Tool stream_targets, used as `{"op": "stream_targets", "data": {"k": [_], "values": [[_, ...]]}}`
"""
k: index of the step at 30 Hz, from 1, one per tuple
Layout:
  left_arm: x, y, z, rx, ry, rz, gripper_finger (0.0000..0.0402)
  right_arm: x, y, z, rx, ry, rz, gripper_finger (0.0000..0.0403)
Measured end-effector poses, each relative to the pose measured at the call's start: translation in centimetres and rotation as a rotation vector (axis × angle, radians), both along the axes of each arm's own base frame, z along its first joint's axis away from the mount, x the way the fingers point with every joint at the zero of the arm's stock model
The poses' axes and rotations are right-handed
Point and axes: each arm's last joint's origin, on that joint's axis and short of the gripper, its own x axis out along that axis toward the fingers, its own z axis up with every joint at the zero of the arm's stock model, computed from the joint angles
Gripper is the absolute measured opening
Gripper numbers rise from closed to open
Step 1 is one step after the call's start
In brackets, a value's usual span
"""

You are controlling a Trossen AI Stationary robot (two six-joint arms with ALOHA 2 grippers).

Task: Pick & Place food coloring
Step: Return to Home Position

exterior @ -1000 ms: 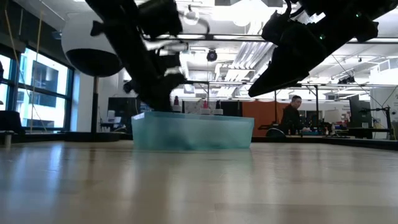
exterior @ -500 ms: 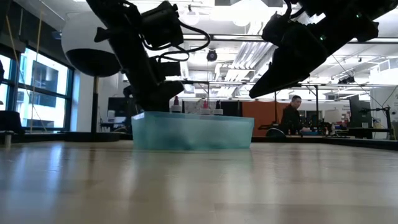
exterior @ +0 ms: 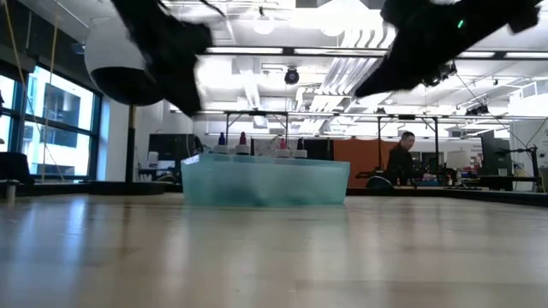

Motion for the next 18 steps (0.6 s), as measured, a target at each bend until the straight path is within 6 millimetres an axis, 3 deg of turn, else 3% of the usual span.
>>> {"op": "stream_targets", "data": {"k": [5, 8, 10, 13, 18], "values": [[-6.9, -2.1, 4.6, 0.131, -0.101, 0.035, 0.0138, -4.8, -0.7, 3.4, -0.020, -0.038, -0.037, 0.0139], [-10.7, -3.2, 5.8, 0.182, -0.224, 0.013, 0.0138, -7.5, -0.9, 4.7, 0.008, -0.070, -0.013, 0.0139], [-12.6, -3.7, 5.3, 0.203, -0.301, -0.030, 0.0138, -8.9, -1.0, 4.9, 0.020, -0.093, 0.007, 0.0139], [-14.7, -4.1, 2.7, 0.231, -0.381, -0.090, 0.0138, -10.3, -1.2, 3.3, 0.002, -0.159, 0.018, 0.0139], [-15.7, -4.4, -2.5, 0.281, -0.546, -0.119, 0.0138, -11.2, -1.2, -0.2, -0.039, -0.312, 0.112, 0.0139]]}}
